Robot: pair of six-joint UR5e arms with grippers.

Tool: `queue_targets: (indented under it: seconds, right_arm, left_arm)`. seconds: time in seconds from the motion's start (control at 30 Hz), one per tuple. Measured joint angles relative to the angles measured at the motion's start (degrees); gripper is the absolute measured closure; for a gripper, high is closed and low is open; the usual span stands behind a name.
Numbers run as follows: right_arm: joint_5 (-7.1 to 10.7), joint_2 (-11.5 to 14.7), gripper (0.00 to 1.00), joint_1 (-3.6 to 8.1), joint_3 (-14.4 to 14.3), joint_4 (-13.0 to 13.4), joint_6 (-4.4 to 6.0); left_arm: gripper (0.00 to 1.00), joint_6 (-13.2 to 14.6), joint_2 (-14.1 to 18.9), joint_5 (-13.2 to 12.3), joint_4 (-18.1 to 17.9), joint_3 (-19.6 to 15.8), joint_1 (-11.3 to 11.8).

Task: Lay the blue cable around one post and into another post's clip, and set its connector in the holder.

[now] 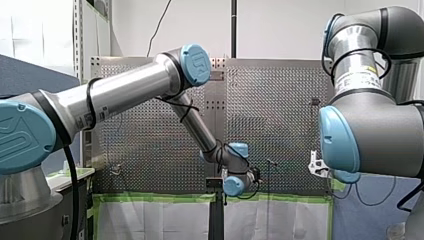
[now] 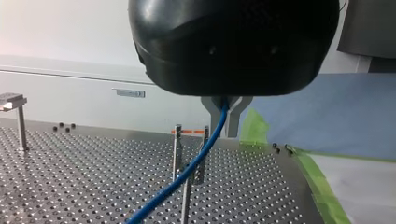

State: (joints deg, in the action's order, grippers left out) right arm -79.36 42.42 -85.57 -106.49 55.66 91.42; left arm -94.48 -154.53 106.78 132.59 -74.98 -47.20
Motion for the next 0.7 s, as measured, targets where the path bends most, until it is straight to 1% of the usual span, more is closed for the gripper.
queue_targets:
  seconds: [0.13,0.33,0.7]
  right_arm:
    - [-0.01,-0.01,1.00,0.48,0.00,-0.05,0.08]
    - [-0.01,-0.01,1.00,0.87,0.15,0.19,0.35]
    - [0.02,0.00,1.00,1.01,0.76,0.70,0.82]
  left_arm:
    - [0.99,-0.09,-0.19,-0.31,-0.03,0.53,-0.01]
    - [0.99,-0.27,-0.23,-0.77,0.00,1.47,0.07]
    - [0.99,-0.45,-0.27,-1.06,0.05,2.71,0.50]
